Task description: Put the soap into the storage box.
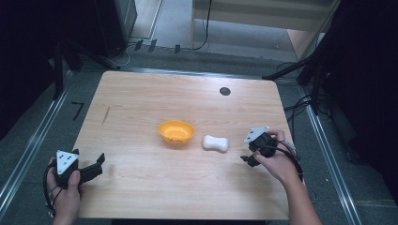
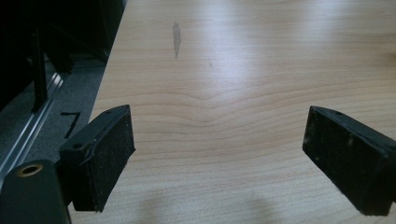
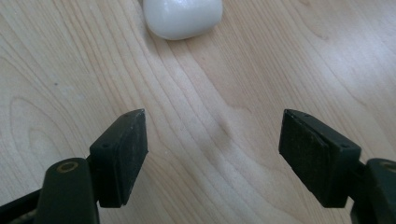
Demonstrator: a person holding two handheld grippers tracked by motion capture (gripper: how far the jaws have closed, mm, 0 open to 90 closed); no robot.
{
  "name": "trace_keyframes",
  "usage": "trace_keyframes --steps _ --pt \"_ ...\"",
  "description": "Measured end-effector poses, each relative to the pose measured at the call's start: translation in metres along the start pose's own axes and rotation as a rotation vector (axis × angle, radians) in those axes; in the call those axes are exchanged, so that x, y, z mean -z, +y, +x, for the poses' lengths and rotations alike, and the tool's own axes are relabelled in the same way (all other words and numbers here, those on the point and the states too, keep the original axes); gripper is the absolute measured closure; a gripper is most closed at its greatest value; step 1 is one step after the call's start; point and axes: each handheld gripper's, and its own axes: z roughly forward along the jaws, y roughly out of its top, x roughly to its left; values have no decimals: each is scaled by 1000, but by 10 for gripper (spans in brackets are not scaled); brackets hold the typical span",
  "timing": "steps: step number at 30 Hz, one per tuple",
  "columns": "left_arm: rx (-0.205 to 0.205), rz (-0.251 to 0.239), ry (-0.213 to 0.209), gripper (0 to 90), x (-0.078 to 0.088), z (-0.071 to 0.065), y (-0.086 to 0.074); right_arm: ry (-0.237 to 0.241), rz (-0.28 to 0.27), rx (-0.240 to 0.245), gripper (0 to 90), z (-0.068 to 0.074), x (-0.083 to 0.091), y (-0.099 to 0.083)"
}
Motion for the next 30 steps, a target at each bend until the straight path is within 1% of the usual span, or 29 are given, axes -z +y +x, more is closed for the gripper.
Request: trace_keyframes --steps 1,2,3,4,5,6,7,8,10,12,14,16,21,23,25,26,29,30 --pt "0 0 0 91 0 0 0 0 0 0 244 0 0 0" --pt "0 0 0 91 0 0 0 8 9 10 243 -1 -1 2" --pt "1 0 0 91 0 0 0 7 19 14 244 -1 -2 5" --pt "0 -2 0 92 0 0 0 9 26 29 244 -2 -3 11" --pt "0 -2 0 91 0 0 0 9 26 29 244 -2 -3 11" --pt "1 -1 0 91 0 0 0 13 28 36 245 -2 -2 17" --pt "1 -1 0 91 0 0 0 13 28 36 245 -2 -2 17" --pt "1 -2 -1 92 0 0 0 16 35 55 245 -2 -3 24" --pt "-1 -1 2 91 0 0 0 17 38 57 245 -1 -4 26" --pt "1 -1 -1 92 0 0 0 28 49 77 245 -1 -7 36" --pt "1 -1 -1 92 0 0 0 32 53 82 245 -1 -9 38" --pt "0 -1 -2 92 0 0 0 48 69 99 245 -1 -15 46" --pt "1 -1 -3 92 0 0 0 61 90 108 245 2 -22 55" --pt "2 -1 -4 92 0 0 0 70 104 120 246 1 -24 60" --pt "2 -1 -3 92 0 0 0 69 109 127 247 1 -25 63" --pt "1 -1 -4 92 0 0 0 79 103 131 251 0 -25 69" --pt "1 -1 -3 92 0 0 0 85 114 146 252 -1 -26 77" --pt "1 0 -3 92 0 0 0 86 109 144 257 -1 -26 79"
